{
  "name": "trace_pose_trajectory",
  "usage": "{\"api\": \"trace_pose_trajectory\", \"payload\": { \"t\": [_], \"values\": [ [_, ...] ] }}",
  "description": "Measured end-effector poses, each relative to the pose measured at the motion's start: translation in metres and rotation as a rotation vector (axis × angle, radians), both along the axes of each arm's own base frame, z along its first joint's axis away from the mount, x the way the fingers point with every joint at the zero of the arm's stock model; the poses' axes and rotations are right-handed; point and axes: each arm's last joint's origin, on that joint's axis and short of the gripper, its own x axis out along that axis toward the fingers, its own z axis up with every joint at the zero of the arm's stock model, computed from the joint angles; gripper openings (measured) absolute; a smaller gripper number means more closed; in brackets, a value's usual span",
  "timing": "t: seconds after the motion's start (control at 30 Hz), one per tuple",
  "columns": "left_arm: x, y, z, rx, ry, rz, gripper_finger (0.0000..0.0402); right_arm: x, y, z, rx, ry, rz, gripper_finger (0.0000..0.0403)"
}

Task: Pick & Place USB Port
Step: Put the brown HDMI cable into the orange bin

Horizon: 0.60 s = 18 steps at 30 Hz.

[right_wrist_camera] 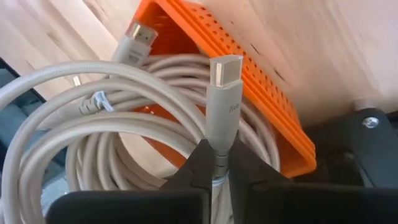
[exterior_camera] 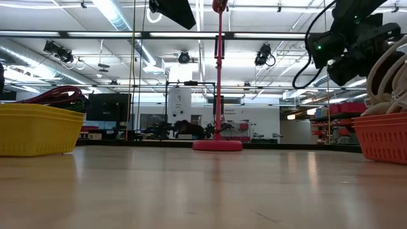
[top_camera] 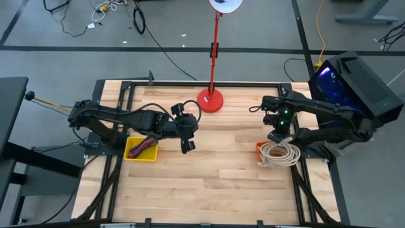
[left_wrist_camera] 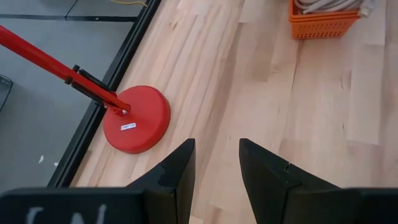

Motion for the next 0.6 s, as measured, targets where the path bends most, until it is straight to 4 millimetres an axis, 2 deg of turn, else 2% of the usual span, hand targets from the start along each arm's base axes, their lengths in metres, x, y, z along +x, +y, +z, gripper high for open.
{"api": "trace_pose_trajectory", "payload": {
  "t": [0.2, 0.6],
  "values": [
    [0.0, 0.0, 0.0, 0.0, 0.002, -0.002, 0.0131, 0.009, -0.003, -0.006, -0.013, -0.048, 0.002, 0.0015],
    [-0.001, 0.0, 0.0, 0.0, 0.011, -0.007, 0.0131, 0.007, -0.002, -0.014, -0.006, -0.02, 0.012, 0.0015]
  ]
}}
